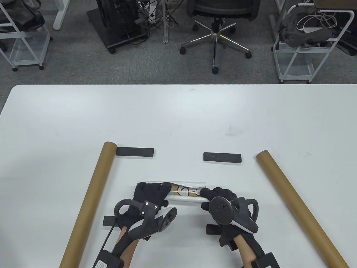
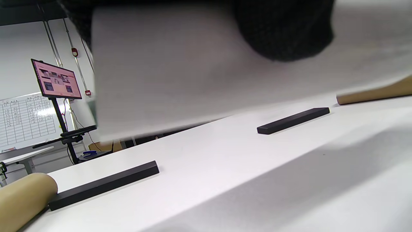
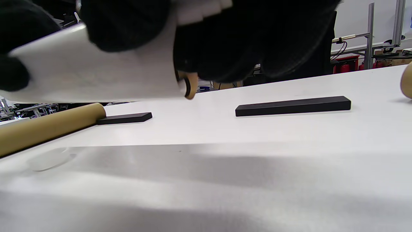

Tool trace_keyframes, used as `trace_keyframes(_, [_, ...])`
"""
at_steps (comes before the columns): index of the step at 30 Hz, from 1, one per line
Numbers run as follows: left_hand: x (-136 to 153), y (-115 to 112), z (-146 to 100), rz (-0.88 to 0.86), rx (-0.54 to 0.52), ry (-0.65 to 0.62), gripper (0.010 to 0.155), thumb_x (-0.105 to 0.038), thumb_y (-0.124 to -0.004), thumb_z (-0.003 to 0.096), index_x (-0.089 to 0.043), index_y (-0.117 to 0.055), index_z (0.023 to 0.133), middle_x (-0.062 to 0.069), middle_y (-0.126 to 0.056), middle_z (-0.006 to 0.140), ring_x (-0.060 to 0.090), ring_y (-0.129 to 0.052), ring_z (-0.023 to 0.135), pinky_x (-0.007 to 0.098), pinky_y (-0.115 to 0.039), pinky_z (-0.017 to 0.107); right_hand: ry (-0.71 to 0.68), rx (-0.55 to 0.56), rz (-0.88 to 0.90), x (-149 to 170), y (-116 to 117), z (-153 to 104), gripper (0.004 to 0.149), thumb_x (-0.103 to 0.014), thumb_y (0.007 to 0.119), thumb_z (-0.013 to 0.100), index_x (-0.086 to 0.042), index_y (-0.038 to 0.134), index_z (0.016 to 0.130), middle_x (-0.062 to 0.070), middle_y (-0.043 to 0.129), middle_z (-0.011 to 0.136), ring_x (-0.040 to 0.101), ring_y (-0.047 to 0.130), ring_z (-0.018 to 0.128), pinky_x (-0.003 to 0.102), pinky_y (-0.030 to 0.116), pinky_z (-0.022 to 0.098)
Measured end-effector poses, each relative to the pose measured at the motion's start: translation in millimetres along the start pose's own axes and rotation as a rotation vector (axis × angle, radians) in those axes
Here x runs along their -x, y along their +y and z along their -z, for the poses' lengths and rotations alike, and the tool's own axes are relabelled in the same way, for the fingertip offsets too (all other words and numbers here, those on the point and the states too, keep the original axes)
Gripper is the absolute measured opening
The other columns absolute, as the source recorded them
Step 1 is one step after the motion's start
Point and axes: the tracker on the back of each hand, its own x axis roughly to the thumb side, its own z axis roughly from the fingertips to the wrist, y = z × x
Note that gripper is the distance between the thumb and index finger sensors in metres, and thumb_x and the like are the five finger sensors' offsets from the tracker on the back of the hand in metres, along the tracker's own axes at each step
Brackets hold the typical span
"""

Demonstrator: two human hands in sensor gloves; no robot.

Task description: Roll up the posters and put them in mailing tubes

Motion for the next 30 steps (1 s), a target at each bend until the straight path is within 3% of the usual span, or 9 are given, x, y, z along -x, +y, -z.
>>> trace_keyframes(5, [-2.8,-1.0,0.2,0.013,0.023,-0.018,0.052,-0.044,-0.061,0.0456,-0.034,-0.068,0.096,-0.012,-0.091,0.083,0.014,-0.100,0.068,0.048,-0.078,0.074,-0.013,-0.066,0.043,-2.0,2.8,-0.5,0.055,-0.032,0.057,0.051,-0.010,0.061,0.101,0.013,0.076,0.082,0.036,0.084,0.062,0.069,0.064,0.064])
trace_keyframes(10, [-1.2,1.7,0.1,0.027,0.008,-0.006,0.052,-0.050,-0.069,0.0421,-0.036,-0.069,0.093,-0.014,-0.092,0.078,0.012,-0.099,0.064,0.048,-0.079,0.073,-0.030,-0.064,0.047,-2.9,2.8,-0.7,0.054,-0.034,0.057,0.051,-0.011,0.060,0.101,0.012,0.076,0.081,0.035,0.083,0.060,0.068,0.065,0.064])
trace_keyframes(18, [-1.6,0.5,-0.9,0.037,0.015,-0.012,0.051,-0.049,-0.075,0.0404,-0.039,-0.070,0.090,-0.016,-0.092,0.077,0.009,-0.100,0.064,0.046,-0.080,0.073,-0.010,-0.035,0.008,-3.4,1.6,-1.3,0.053,-0.040,0.066,0.047,-0.017,0.067,0.095,0.006,0.080,0.076,0.031,0.086,0.057,0.065,0.069,0.064])
trace_keyframes(21, [-2.2,1.6,-1.9,0.038,0.001,-0.009,0.047,-0.049,-0.075,0.0411,-0.039,-0.075,0.087,-0.013,-0.088,0.086,0.013,-0.097,0.074,0.048,-0.078,0.074,-0.011,-0.016,0.029,-2.0,0.5,-1.8,0.049,-0.038,0.071,0.044,-0.020,0.077,0.089,0.006,0.084,0.077,0.033,0.089,0.061,0.064,0.069,0.065])
trace_keyframes(25, [-2.7,3.1,-2.3,0.059,-0.020,0.005,0.047,-0.050,-0.075,0.0412,-0.041,-0.078,0.087,-0.005,-0.080,0.097,0.020,-0.091,0.083,0.051,-0.075,0.075,-0.006,-0.005,0.008,-2.6,-0.1,-2.1,0.052,-0.039,0.071,0.042,-0.019,0.078,0.090,0.010,0.080,0.082,0.035,0.086,0.065,0.066,0.066,0.065])
trace_keyframes(30, [-2.4,2.7,-2.1,0.058,-0.020,0.006,0.048,-0.050,-0.075,0.0408,-0.041,-0.080,0.088,-0.007,-0.083,0.093,0.017,-0.093,0.079,0.051,-0.076,0.075,-0.008,-0.018,0.026,-2.0,0.4,-1.4,0.054,-0.038,0.070,0.043,-0.016,0.077,0.092,0.009,0.081,0.079,0.034,0.087,0.062,0.065,0.067,0.065])
